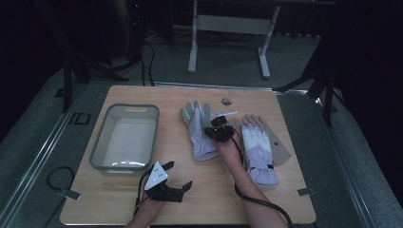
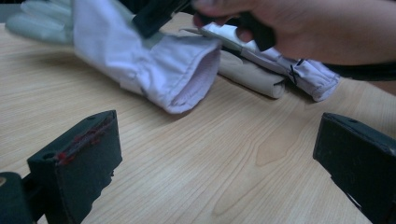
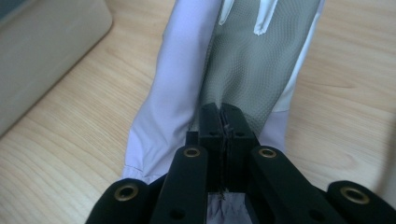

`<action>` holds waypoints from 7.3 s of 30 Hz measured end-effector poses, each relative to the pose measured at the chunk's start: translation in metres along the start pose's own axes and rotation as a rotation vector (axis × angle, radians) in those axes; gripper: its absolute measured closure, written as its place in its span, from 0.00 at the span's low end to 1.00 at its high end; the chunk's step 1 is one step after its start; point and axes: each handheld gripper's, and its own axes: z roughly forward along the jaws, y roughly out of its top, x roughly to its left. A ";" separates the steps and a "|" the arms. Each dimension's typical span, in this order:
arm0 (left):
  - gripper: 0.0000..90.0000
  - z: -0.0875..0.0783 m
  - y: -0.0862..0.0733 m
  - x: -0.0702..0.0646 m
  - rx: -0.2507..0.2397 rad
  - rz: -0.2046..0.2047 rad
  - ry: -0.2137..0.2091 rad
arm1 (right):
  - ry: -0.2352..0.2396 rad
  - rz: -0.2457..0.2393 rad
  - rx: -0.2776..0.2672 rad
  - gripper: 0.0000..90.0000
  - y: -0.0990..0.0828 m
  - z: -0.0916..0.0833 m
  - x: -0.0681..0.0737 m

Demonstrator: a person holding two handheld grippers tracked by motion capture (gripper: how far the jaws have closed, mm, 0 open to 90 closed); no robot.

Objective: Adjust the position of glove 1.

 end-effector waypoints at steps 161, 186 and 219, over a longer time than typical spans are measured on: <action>0.01 0.001 0.000 0.001 0.009 -0.009 0.007 | 0.033 -0.004 -0.104 0.90 -0.024 -0.174 -0.087; 0.01 0.001 0.000 0.001 0.006 -0.008 -0.001 | 0.087 -0.123 0.077 0.90 0.013 -0.074 -0.007; 0.01 0.001 0.000 0.001 0.006 -0.008 0.002 | 0.111 -0.084 0.066 0.42 -0.012 -0.044 -0.028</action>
